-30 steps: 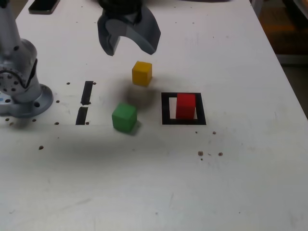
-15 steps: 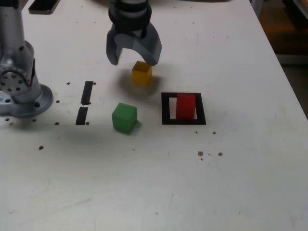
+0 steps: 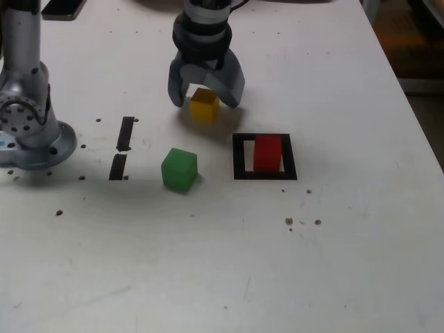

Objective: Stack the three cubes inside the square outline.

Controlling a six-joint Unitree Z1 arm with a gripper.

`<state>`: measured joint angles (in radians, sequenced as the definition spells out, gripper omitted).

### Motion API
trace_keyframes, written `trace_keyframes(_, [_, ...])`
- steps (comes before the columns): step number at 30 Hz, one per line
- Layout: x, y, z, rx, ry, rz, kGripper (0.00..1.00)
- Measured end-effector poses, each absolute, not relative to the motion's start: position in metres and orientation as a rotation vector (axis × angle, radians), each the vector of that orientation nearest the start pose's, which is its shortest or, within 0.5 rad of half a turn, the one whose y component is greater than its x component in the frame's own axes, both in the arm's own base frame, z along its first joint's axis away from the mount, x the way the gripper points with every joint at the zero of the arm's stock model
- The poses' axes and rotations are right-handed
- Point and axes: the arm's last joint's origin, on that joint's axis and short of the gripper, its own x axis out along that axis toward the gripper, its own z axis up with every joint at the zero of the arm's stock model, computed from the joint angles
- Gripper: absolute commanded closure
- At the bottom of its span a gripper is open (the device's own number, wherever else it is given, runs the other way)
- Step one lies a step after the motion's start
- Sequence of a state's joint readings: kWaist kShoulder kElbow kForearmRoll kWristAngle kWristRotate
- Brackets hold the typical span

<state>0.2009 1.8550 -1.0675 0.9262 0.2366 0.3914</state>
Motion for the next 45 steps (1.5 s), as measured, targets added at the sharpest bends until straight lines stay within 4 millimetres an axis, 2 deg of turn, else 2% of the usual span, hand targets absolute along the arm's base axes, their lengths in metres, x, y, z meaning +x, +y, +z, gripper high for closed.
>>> trace_keyframes(2, [0.267,0.066,0.206,0.314,1.768,-0.020,0.17])
trace_keyframes(5, [0.268,0.066,0.204,0.313,1.756,-0.017,0.34])
trace_keyframes(7, [0.268,0.066,0.202,0.313,1.745,-0.015,0.52])
trace_keyframes(8, [0.268,0.066,0.201,0.314,1.739,-0.013,0.58])
trace_keyframes(9, [0.268,0.066,0.199,0.314,1.732,-0.011,0.69])
trace_keyframes(11, [0.269,0.066,0.198,0.313,1.718,-0.009,0.82])
trace_keyframes(14, [0.269,0.066,0.199,0.311,1.701,-0.016,0.92])
trace_keyframes(21, [0.259,0.063,0.210,0.310,1.712,-0.030,0.97])
trace_keyframes(24, [0.250,0.058,0.230,0.312,1.720,-0.019,0.97])
trace_keyframes(28, [0.247,0.046,0.267,0.327,1.698,-0.007,0.97])
trace_keyframes(32, [0.251,0.026,0.301,0.317,1.667,-0.052,0.97])
trace_keyframes(36, [0.260,0.005,0.322,0.276,1.590,-0.097,0.97])
trace_keyframes(40, [0.267,-0.011,0.329,0.230,1.546,-0.121,0.97])
trace_keyframes(45, [0.279,-0.024,0.321,0.197,1.547,-0.123,0.97])
